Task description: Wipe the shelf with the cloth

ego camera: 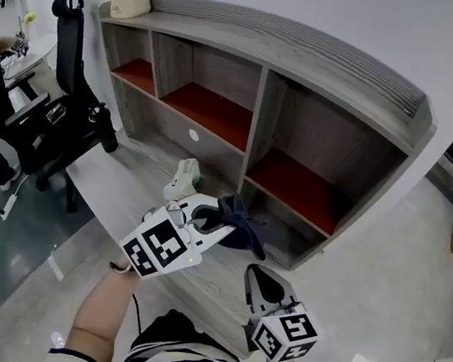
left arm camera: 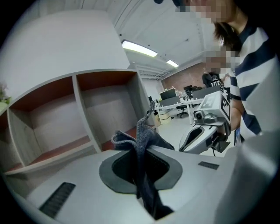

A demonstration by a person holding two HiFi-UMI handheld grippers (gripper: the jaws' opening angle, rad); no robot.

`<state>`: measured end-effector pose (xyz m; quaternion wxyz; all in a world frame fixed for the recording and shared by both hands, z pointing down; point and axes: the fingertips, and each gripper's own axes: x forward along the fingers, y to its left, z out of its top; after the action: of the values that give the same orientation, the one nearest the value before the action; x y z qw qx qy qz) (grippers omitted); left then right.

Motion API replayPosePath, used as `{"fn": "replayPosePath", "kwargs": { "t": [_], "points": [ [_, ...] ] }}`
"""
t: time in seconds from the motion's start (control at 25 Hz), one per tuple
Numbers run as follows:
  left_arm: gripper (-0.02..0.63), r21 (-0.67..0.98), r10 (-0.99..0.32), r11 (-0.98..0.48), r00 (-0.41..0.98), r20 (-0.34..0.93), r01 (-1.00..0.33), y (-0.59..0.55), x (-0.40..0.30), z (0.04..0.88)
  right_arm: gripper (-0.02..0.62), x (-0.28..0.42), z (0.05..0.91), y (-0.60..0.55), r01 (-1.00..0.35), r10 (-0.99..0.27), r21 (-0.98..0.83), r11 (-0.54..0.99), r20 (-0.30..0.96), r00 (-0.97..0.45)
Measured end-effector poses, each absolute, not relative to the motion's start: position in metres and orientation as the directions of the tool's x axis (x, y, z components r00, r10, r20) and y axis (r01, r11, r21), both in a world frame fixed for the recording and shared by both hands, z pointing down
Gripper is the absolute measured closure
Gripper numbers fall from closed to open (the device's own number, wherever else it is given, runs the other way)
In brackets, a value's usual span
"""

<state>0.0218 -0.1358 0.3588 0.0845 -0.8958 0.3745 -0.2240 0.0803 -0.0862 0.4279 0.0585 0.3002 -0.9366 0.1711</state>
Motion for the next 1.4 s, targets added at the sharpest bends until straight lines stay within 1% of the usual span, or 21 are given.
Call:
{"fn": "replayPosePath", "kwargs": {
  "t": [0.08, 0.16, 0.32, 0.44, 0.6, 0.8, 0.92, 1.04, 1.12, 1.24, 1.4],
  "points": [
    [0.571, -0.252, -0.721, -0.687, 0.598, 0.349, -0.681, -0.132, 0.007, 0.362, 0.569, 0.074, 0.429, -0.083, -0.564, -0.523, -0.291, 0.773, 0.210, -0.826],
    [0.571, -0.189, -0.748, -0.649, 0.575, 0.331, -0.737, -0.133, -0.012, 0.360, 0.569, 0.069, 0.428, -0.080, -0.556, -0.514, -0.289, 0.780, 0.210, -0.831],
    [0.571, -0.124, -0.826, -0.553, 0.521, 0.216, -0.824, -0.142, -0.058, 0.335, 0.569, 0.058, 0.427, -0.082, -0.569, -0.527, -0.285, 0.771, 0.217, -0.822],
    [0.571, -0.085, -0.867, -0.496, 0.486, 0.113, -0.864, -0.153, -0.095, 0.308, 0.569, 0.043, 0.426, -0.090, -0.594, -0.549, -0.279, 0.754, 0.227, -0.804],
    [0.571, 0.007, -0.863, -0.505, 0.505, 0.034, -0.863, -0.172, -0.136, 0.278, 0.569, 0.009, 0.421, -0.105, -0.625, -0.580, -0.281, 0.728, 0.232, -0.780],
    [0.571, 0.141, -0.831, -0.555, 0.553, -0.058, -0.820, -0.190, -0.179, 0.247, 0.569, -0.042, 0.418, -0.114, -0.641, -0.594, -0.267, 0.720, 0.242, -0.767],
    [0.571, 0.200, -0.829, -0.559, 0.547, -0.116, -0.805, -0.206, -0.205, 0.229, 0.569, -0.068, 0.420, -0.121, -0.657, -0.608, -0.254, 0.709, 0.251, -0.753],
    [0.571, 0.191, -0.848, -0.529, 0.509, -0.146, -0.827, -0.226, -0.231, 0.219, 0.569, -0.085, 0.418, -0.125, -0.689, -0.641, -0.254, 0.678, 0.254, -0.725],
    [0.571, 0.157, -0.857, -0.512, 0.493, -0.148, -0.844, -0.239, -0.242, 0.214, 0.569, -0.092, 0.418, -0.127, -0.712, -0.665, -0.257, 0.653, 0.255, -0.702],
    [0.571, 0.052, -0.879, -0.468, 0.458, -0.130, -0.882, -0.260, -0.249, 0.209, 0.569, -0.096, 0.420, -0.129, -0.742, -0.695, -0.263, 0.616, 0.262, -0.670],
    [0.571, -0.107, -0.921, -0.363, 0.373, -0.110, -0.926, -0.288, -0.250, 0.211, 0.569, -0.096, 0.425, -0.128, -0.772, -0.719, -0.263, 0.579, 0.281, -0.636]
  ]
}}
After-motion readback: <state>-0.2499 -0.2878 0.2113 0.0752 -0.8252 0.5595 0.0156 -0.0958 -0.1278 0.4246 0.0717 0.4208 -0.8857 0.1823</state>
